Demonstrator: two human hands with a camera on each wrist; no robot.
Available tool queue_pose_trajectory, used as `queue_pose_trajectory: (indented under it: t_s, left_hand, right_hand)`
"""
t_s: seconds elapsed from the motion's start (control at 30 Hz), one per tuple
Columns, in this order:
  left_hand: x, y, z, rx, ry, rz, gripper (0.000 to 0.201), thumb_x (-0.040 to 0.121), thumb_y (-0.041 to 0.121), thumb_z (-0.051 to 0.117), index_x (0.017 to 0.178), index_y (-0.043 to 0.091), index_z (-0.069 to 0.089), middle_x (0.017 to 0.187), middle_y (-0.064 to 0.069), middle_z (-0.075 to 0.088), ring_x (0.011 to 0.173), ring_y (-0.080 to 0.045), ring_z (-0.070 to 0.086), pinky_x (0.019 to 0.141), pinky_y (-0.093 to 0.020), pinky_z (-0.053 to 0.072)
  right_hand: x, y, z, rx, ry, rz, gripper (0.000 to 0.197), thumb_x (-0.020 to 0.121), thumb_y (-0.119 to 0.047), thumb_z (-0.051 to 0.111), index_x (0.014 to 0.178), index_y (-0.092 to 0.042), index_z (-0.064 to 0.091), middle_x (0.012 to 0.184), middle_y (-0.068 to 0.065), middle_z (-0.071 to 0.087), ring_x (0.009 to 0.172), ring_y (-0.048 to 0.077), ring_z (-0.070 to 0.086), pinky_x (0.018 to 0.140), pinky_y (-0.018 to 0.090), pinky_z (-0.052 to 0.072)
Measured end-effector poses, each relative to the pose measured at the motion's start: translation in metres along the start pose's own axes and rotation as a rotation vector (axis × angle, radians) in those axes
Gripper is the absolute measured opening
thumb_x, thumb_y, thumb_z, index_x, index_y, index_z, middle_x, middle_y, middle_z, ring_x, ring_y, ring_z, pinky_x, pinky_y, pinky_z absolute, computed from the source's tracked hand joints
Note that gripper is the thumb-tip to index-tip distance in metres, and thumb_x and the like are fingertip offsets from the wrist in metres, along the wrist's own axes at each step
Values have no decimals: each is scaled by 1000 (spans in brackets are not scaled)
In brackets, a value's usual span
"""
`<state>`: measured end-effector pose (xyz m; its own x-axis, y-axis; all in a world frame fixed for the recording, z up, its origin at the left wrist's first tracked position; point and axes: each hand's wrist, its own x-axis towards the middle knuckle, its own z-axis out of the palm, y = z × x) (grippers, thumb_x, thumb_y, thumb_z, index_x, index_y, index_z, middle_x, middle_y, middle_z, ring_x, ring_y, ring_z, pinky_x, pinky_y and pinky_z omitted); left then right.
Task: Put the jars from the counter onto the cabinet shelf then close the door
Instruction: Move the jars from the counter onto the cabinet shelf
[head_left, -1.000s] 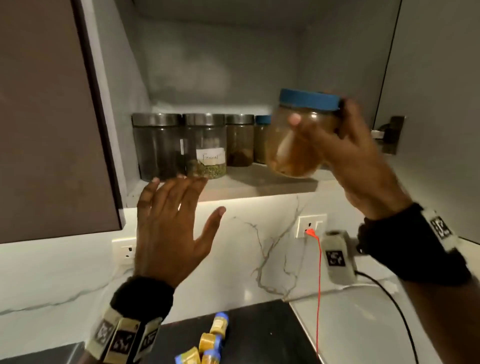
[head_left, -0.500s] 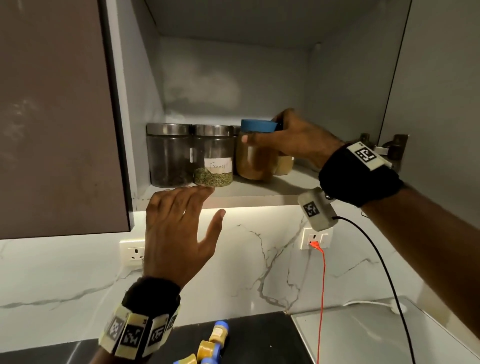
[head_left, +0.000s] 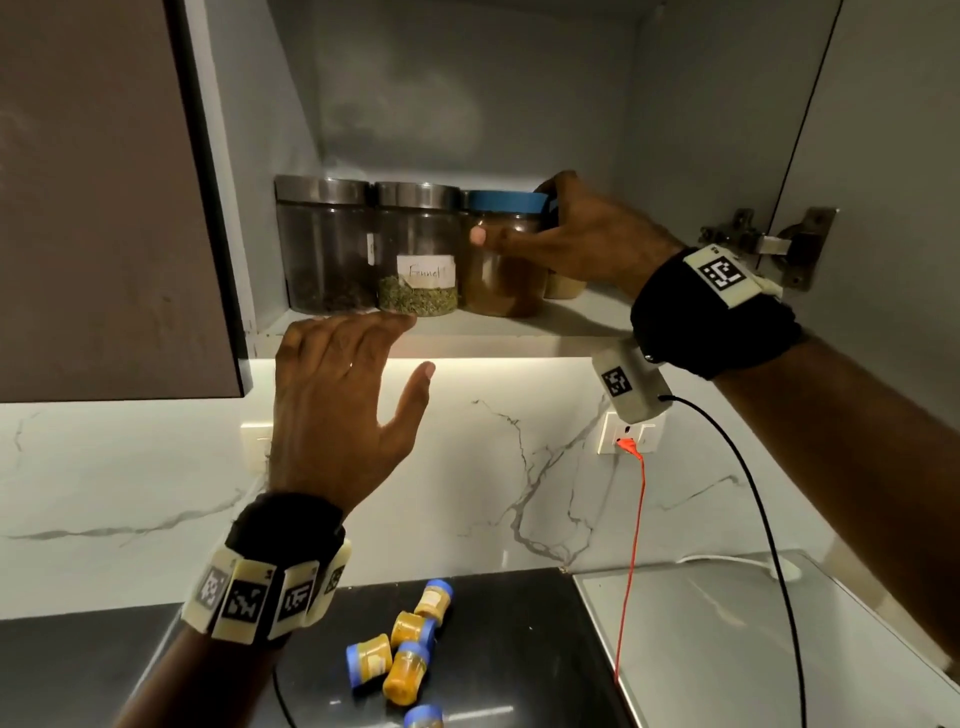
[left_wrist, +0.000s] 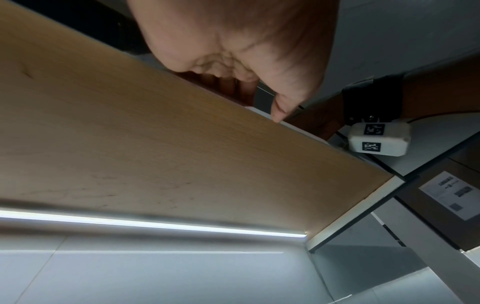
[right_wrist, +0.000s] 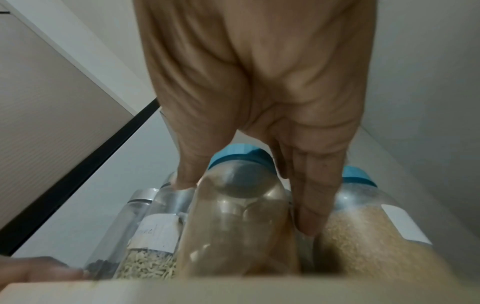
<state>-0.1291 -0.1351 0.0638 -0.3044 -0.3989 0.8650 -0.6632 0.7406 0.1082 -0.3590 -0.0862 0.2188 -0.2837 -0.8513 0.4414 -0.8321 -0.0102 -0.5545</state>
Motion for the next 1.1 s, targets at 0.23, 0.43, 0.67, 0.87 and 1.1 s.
queue_pose_trajectory:
  t_s: [0.23,0.43,0.67,0.87,1.1]
  left_hand:
    - [-7,0,-9,-35,5,58,54,100,48,52,142,14,56,142,-6,61,135,-27,51,118,-47,30]
    - [-34,1,3,-97,126,75,49,100,31,58,140,4,56,152,-18,50,145,-34,42,123,-45,27]
    - [-197,-9,116,-332,-563,-412,44,90,60,56,120,29,59,103,9,65,89,-8,63,81,-39,59]
    - [-321,-12,179,-185,-1137,-934,60,80,73,66,111,25,48,106,1,63,98,-22,65,88,-36,53]
    - [-354,-9,210,-186,-1172,-1147,65,78,64,74,119,17,58,110,-3,69,99,-22,67,91,-35,54]
  right_hand:
    - [-47,29,11,-82,47,-91,56,96,-79,42,128,-36,54,103,-16,64,92,3,63,80,28,50]
    - [-64,70,49,-501,301,-202,74,105,-73,17,95,-20,68,66,-7,55,59,9,50,66,28,32]
    - [-63,73,63,-514,458,-222,57,107,-67,20,83,-28,53,66,-2,48,66,19,46,80,33,31]
    - [-59,76,66,-513,465,-207,67,107,-68,19,102,-25,70,81,-3,53,77,16,46,101,39,41]
    - [-57,80,67,-526,460,-224,57,105,-67,15,96,-29,56,84,0,54,78,17,46,98,34,39]
